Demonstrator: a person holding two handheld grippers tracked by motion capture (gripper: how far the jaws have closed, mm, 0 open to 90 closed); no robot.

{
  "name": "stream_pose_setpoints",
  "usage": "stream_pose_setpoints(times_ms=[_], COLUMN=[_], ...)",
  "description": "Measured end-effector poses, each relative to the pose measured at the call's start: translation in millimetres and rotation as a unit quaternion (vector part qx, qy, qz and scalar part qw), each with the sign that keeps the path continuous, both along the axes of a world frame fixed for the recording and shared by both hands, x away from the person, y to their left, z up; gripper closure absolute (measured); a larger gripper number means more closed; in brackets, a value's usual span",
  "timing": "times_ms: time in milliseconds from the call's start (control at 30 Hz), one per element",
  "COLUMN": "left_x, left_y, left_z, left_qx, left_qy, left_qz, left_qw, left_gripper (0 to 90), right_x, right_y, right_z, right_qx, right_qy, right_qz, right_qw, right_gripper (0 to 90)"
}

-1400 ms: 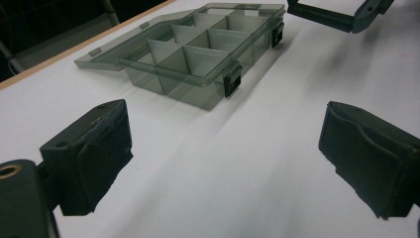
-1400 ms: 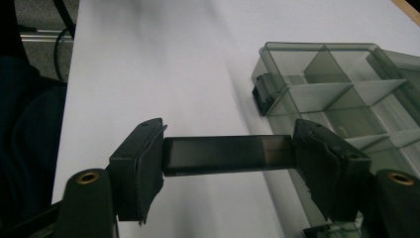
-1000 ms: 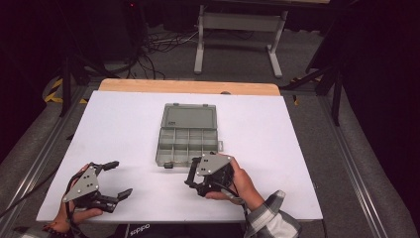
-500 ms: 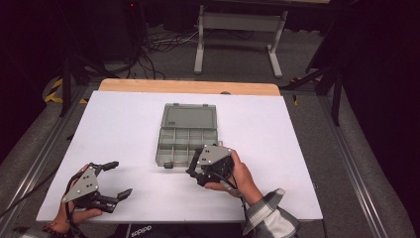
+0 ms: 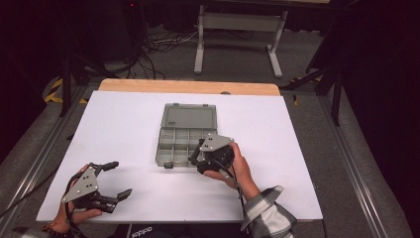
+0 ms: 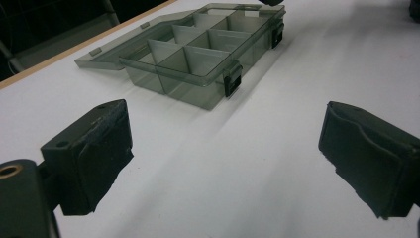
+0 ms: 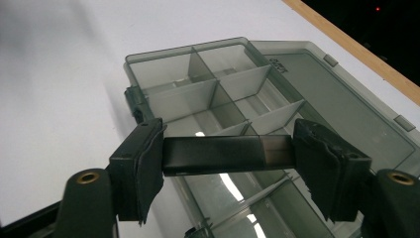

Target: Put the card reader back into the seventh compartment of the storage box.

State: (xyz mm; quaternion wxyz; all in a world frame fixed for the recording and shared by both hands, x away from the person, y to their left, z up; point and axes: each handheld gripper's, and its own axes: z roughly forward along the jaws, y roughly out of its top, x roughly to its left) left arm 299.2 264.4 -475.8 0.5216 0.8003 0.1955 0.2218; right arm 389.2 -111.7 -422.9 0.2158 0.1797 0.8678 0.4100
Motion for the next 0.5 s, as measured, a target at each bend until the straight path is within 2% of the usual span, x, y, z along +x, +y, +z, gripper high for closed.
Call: stream_pose_setpoints(times_ms=[300, 500], left_x=[0.1, -0.2], left_y=[-0.5, -0.1], left_z=[-0.7, -0.7], left_qx=[-0.002, 0.0], left_qy=[0.001, 0.003], left_qz=[0.0, -0.001], left_qw=[1.0, 1.0], left_gripper=[7.3, 7.3], right_x=[6.7, 7.2], right_y=[7.0, 10.8], right_z=[-5.0, -7.8], right_qx=[0.002, -0.007], right_qy=[0.009, 0.01], right_qz=[-0.023, -0.031], right_qw=[0.9997, 0.9995], right_gripper=[31.0, 31.0])
